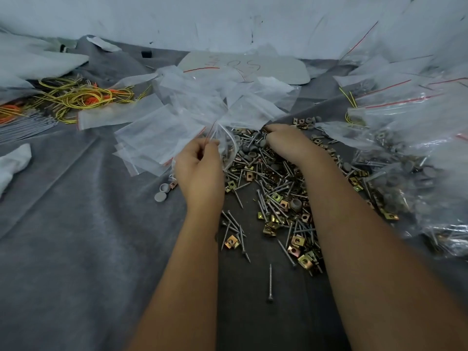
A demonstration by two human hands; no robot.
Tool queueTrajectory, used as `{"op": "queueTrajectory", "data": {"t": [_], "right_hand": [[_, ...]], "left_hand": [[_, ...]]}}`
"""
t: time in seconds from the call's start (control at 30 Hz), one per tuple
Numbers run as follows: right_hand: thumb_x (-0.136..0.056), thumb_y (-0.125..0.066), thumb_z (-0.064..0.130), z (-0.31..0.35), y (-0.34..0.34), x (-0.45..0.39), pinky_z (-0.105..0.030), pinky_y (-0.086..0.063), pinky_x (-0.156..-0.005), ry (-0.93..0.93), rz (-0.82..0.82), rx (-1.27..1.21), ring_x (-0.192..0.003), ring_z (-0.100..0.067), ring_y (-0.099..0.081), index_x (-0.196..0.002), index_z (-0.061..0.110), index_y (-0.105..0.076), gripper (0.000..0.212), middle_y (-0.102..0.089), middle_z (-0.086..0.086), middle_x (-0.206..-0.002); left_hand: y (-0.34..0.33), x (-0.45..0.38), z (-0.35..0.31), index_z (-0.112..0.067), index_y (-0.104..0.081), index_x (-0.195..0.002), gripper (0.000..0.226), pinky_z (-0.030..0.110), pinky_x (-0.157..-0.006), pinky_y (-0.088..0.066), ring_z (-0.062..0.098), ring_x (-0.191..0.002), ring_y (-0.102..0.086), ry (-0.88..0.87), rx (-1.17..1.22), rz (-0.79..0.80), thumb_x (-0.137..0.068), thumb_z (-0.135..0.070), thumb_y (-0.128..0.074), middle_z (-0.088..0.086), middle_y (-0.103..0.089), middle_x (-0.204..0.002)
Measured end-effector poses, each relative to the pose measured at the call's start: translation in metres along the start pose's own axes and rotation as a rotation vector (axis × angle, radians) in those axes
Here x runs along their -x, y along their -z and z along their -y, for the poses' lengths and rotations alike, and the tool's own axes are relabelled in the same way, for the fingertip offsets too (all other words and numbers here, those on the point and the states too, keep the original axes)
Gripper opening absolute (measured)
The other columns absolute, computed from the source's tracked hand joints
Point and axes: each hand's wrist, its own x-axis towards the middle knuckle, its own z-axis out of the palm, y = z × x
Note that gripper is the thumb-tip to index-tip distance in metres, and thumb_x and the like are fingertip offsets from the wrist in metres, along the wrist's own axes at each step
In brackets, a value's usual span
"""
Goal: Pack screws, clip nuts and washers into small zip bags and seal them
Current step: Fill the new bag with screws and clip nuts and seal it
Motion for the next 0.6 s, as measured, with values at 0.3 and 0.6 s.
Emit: {"op": "queueTrajectory", "data": {"t": [0.3, 0.6], "right_hand": [[-0.088, -0.066, 0.014, -0.017, -0.007, 0.063, -0.014, -0.036, -0.072, 0.287, -0.08, 0.044, -0.094, -0.003, -0.049, -0.124, 0.029, -0.064, 0.039, -0.057, 0.013, -0.106], [-0.089, -0.065, 0.022, -0.023, -0.014, 0.1, -0.03, -0.053, -0.082, 0.324, -0.276, -0.096, -0.077, 0.001, -0.055, -0.114, 0.027, -0.071, 0.026, -0.053, 0.023, -0.092]], "left_hand": [[-0.003, 0.003, 0.0, -0.008, -0.069, -0.085, 0.017, 0.021, -0.042, -0.029, 0.004, -0.04, -0.034, -0.058, -0.1, 0.042, -0.091, -0.011, -0.053, -0.008, -0.047, -0.052], [-0.006, 0.005, 0.004, -0.022, -0.065, -0.07, 0.02, 0.026, -0.053, -0.033, 0.005, -0.044, -0.04, -0.1, -0.25, 0.124, -0.09, -0.025, -0.061, -0.013, -0.048, -0.044]]}}
